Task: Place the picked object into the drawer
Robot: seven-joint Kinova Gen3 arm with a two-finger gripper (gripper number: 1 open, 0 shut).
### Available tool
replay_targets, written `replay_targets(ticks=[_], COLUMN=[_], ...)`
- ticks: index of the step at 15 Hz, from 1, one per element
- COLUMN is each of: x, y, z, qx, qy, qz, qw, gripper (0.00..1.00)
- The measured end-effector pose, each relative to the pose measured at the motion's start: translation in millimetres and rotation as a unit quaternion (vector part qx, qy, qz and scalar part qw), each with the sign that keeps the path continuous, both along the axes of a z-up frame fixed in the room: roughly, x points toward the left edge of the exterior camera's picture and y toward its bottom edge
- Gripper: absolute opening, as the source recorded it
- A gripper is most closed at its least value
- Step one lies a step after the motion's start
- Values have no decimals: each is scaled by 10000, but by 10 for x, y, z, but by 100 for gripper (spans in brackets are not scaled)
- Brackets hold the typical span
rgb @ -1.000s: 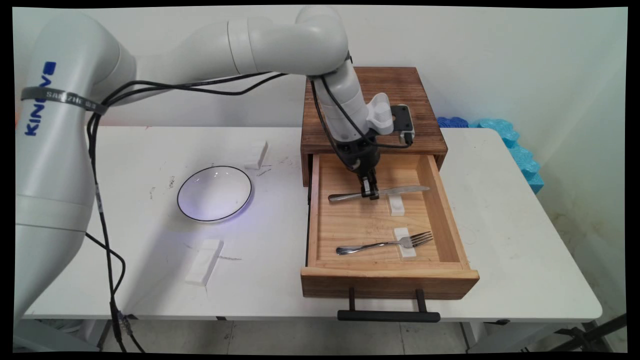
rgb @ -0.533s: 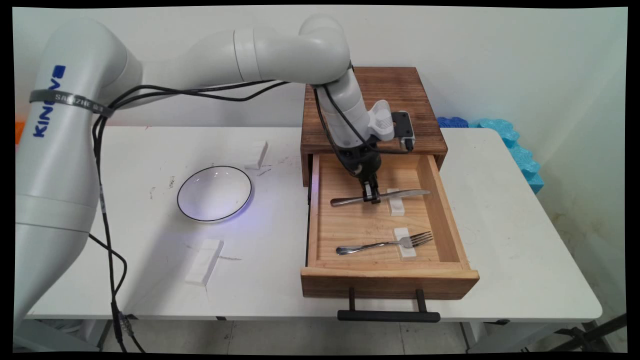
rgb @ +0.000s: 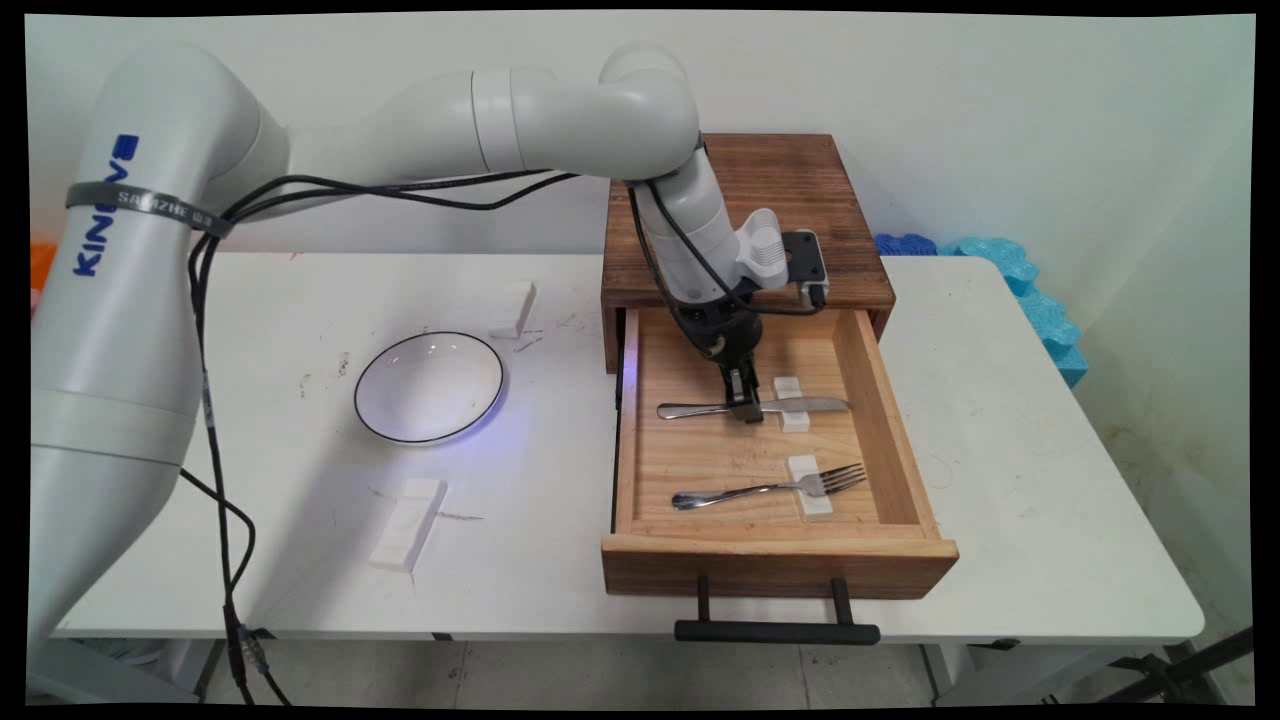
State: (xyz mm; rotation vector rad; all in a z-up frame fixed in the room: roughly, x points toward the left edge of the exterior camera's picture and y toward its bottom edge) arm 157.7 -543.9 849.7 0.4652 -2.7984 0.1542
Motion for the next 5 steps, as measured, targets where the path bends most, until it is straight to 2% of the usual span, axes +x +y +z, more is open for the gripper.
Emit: replay_targets(ticks=[5], x=[7], y=[20], z=[-20], qx=[-7], qy=[51], qz=[-16], qw=[10000], gripper=[100])
